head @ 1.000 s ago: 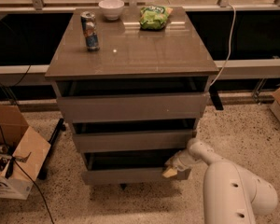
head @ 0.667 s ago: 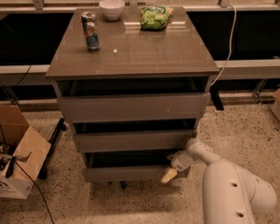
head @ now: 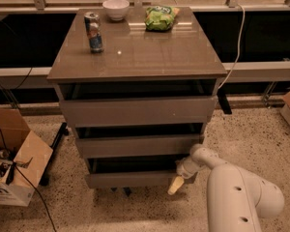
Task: Open bottom drawer
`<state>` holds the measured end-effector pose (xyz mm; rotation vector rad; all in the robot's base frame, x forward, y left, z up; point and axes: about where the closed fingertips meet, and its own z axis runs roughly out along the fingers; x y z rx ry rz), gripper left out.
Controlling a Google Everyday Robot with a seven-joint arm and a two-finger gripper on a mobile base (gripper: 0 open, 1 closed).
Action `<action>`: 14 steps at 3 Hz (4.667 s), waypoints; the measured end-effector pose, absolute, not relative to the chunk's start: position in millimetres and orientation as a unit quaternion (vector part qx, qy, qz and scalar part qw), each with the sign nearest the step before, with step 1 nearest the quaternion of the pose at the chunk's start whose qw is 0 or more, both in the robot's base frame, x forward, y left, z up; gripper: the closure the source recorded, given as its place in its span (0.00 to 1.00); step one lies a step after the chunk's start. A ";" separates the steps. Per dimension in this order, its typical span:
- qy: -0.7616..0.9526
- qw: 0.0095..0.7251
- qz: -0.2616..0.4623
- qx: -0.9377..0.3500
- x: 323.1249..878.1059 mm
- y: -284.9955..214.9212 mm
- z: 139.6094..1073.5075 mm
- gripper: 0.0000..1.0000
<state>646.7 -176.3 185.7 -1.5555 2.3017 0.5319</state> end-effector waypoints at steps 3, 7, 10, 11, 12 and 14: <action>0.816 0.131 0.192 -0.529 629.7 -192.1 174.4 0.73; 0.852 0.146 0.156 -0.479 583.5 -195.0 189.2 0.00; 0.838 0.103 0.180 -0.505 572.1 -185.3 171.4 0.18; 0.838 0.103 0.180 -0.505 572.1 -185.4 174.0 0.42; 0.838 0.103 0.180 -0.505 572.0 -185.4 175.2 0.66; 0.842 0.099 0.179 -0.499 568.4 -190.1 173.8 0.38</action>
Offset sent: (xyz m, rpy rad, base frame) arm -0.0441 -0.0421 -0.0122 -0.0545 0.0940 -0.1044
